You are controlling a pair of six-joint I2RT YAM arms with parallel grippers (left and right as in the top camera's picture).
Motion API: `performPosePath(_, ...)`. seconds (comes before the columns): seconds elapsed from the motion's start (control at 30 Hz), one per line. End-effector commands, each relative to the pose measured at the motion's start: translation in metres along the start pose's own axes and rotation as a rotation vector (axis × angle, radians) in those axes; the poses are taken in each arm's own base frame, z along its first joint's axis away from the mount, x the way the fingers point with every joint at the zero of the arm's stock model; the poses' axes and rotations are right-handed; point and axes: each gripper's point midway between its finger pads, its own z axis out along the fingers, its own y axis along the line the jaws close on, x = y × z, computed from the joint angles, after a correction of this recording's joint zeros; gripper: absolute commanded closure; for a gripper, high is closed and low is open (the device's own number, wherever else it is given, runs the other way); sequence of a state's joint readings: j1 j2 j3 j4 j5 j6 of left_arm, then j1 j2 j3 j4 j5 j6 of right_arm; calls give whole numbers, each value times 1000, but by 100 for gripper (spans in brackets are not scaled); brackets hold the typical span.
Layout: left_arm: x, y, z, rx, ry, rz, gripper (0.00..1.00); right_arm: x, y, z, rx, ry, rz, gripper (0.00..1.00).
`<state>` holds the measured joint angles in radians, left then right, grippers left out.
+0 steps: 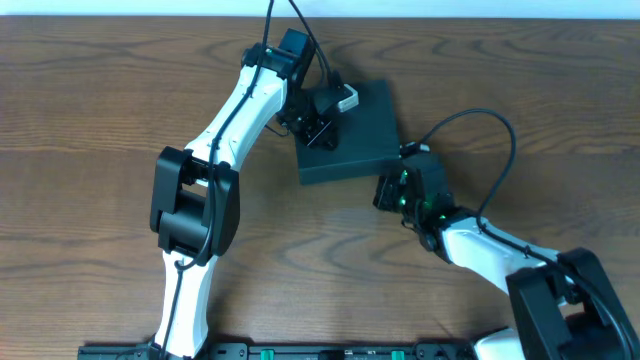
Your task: Pack container
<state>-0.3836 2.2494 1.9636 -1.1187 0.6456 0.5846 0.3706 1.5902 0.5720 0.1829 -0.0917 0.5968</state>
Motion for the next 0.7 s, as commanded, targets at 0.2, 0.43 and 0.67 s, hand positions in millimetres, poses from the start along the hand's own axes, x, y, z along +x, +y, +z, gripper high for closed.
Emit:
performPosePath(0.2, 4, 1, -6, -44, 18, 25, 94, -58, -23, -63, 66, -195, 78, 98)
performPosePath(0.43, -14, -9, -33, -66, -31, 3, 94, -77, -39, -74, 83, -255, 152, 98)
performPosePath(0.67, -48, -47, -132, -184, -219, 109, 94, -90, -1, -90, -78, -256, 16, 98)
